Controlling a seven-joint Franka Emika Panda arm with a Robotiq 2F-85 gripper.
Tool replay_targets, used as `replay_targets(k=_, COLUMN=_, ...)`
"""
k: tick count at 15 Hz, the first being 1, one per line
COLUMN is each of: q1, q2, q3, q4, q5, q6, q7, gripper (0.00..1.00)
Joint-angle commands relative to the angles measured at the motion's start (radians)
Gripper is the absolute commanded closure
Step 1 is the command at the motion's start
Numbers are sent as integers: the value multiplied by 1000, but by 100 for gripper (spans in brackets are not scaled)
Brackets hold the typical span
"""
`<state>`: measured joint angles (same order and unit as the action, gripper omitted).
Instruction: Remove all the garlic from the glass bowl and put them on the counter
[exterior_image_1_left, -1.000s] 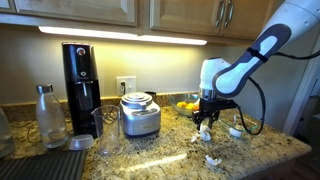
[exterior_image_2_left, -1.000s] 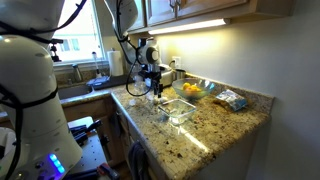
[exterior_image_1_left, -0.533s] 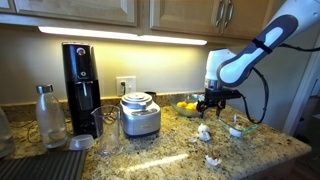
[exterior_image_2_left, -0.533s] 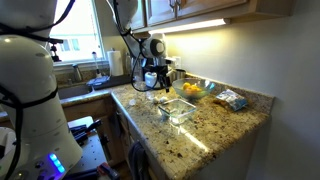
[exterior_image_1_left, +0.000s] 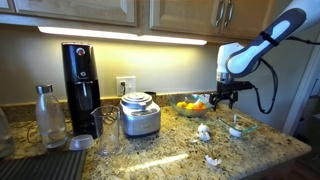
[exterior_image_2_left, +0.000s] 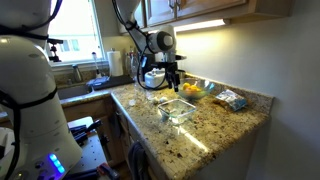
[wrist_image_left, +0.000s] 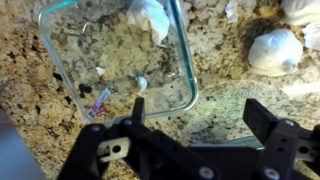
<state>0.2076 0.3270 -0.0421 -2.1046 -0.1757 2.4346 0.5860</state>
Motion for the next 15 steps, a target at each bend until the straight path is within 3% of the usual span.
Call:
replay_targets(k=1, q1=-11, q2=-2, q3=1, q4=-2, q5=-1, q6=-2, q7=-6, gripper=0)
replay_targets(k=4, q1=-13, q2=-3, q3=2, q4=-4, q5=0, q6=-3, q7=-11, gripper=0)
replay_targets(k=6, q1=-33, q2=-44, q3=14, q4=-39, q5=14, q6=21, q7=-83, gripper=0)
replay_targets(k=10, q1=-88, q2=-113, q3=27, q4=-94, q5=68, q6=76, q7=-261, gripper=0)
replay_targets(k=15, q1=-173, q2=-182, q3=63, q4=-151, q5=244, q6=73, q7=-559, gripper=0)
